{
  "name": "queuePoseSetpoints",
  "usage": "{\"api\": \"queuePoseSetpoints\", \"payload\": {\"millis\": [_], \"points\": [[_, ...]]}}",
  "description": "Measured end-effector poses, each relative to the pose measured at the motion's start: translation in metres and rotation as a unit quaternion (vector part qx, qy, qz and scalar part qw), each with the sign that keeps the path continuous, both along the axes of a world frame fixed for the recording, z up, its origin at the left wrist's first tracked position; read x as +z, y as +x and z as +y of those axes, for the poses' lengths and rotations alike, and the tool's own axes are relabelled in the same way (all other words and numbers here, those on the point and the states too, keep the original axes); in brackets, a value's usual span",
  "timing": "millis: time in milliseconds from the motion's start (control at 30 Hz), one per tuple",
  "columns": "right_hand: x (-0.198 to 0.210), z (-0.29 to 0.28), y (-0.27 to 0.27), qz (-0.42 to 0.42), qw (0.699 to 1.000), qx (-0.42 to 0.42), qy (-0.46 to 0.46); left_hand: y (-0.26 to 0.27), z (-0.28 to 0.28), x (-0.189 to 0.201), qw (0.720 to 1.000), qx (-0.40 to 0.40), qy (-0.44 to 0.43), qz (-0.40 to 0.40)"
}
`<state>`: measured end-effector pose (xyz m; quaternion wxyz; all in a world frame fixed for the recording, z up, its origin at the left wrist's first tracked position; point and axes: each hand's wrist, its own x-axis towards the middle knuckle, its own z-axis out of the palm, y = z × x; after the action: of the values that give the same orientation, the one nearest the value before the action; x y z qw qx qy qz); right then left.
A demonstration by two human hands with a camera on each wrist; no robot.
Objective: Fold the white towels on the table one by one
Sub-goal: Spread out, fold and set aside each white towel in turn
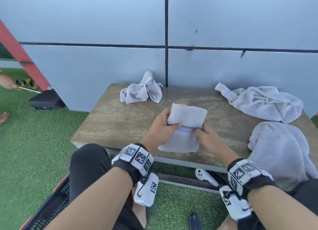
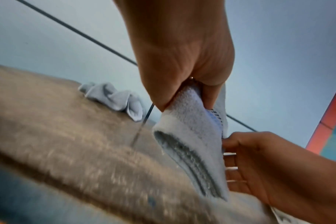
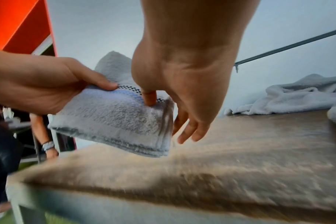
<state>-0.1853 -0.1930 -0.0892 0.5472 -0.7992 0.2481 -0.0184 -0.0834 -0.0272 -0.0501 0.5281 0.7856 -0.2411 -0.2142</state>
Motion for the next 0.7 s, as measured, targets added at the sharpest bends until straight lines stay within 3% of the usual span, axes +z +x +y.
{"api": "queuePoseSetpoints", "payload": {"millis": [100,367,467,700], "points": [[0.035,0.014,0.008,-0.069,0.996,-0.003,0.062,0.005,0.02,0.035,0.999,0.016,-0.048,-0.003],[0.108,0.091,0.048,-0.167,0.98,0.102,0.015,0.0,0.124,0.102,0.981,0.161,-0.08,-0.074],[0.124,0.135,0.066,-0.192,0.969,0.154,-0.017,-0.001,0.178,0.112,0.966,0.236,-0.083,-0.072],[0.143,0.225,0.107,-0.191,0.936,0.291,-0.045,-0.006,0.28,0.098,0.942,0.318,-0.1,-0.051]]}}
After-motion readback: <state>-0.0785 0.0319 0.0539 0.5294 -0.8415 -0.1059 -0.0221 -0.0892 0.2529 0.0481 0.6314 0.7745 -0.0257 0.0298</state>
